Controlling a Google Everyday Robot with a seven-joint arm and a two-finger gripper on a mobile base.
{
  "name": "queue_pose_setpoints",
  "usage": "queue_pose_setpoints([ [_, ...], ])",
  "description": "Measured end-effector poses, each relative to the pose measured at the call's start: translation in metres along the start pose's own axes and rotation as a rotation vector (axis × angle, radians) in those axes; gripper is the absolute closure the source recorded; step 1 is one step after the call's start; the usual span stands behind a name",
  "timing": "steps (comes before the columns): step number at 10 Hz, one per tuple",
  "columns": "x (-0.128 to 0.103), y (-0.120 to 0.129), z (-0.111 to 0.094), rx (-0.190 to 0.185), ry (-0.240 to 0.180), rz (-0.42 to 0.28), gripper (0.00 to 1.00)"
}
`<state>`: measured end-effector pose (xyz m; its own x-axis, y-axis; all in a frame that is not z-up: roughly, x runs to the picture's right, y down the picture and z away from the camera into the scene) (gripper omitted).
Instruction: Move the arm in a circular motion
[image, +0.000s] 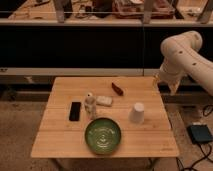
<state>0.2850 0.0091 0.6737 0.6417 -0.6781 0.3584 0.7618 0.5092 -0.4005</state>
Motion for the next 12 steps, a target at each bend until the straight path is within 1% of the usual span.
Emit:
queue_pose_setpoints([
  [1,-0.022,-0.002,-0.003,0.01,-0.022,-0.015,0.4],
  [2,-0.062,-0.016,-0.004,0.028,-0.068,-0.068,0.4],
  [3,-0.092,-0.03,-0.004,0.034,-0.101,-0.125,0.4],
  [4,-0.129,-0.051,-0.002,0.039,-0.142,-0.212,0.4],
  [5,-0.166,-0.077,0.001,0.054,-0.188,-0.316,0.4],
  [6,-0.2,-0.106,0.002,0.077,-0.234,-0.421,0.4],
  [7,-0.22,-0.13,0.003,0.098,-0.261,-0.497,0.4],
  [8,-0.234,-0.157,0.003,0.123,-0.278,-0.571,0.4],
  [9,-0.236,-0.191,0.002,0.154,-0.274,-0.639,0.4],
  [10,-0.22,-0.219,0.003,0.179,-0.246,-0.669,0.4],
  [11,-0.195,-0.235,0.006,0.192,-0.208,-0.67,0.4],
  [12,-0.143,-0.248,0.016,0.198,-0.137,-0.634,0.4],
])
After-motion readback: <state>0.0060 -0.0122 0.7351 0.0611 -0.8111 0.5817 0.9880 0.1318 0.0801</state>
